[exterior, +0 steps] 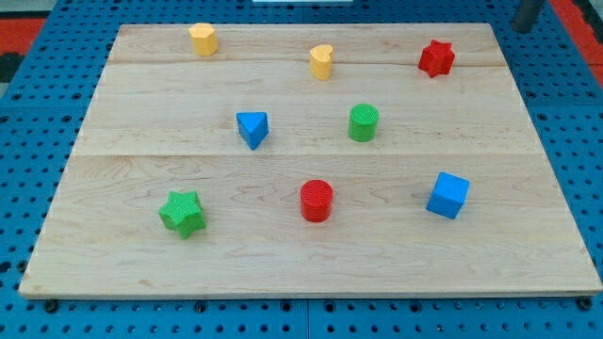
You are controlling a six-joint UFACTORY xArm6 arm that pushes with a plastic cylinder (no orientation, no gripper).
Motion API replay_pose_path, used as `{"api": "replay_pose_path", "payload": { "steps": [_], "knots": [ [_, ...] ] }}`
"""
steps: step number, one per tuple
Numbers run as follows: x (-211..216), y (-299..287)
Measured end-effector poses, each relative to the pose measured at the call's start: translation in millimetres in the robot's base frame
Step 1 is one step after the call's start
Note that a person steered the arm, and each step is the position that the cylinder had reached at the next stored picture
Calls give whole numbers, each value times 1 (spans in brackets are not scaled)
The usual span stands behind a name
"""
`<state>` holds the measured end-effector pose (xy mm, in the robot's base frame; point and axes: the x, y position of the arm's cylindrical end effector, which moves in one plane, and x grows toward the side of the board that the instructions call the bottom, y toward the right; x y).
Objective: Move the heart and green circle to the center
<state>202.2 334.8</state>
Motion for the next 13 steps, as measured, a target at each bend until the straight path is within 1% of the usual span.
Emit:
{"api": "replay_pose_path", "payload": {
  "steps": [2,3,4,5,6,7,8,9,11,13],
  "knots": [
    [5,1],
    [45,-9],
    [41,-83],
    [-9,-133],
    [-4,-180],
    [8,-250],
    [31,-294],
    [78,-321],
    [150,-327],
    [144,-214]
  ]
}}
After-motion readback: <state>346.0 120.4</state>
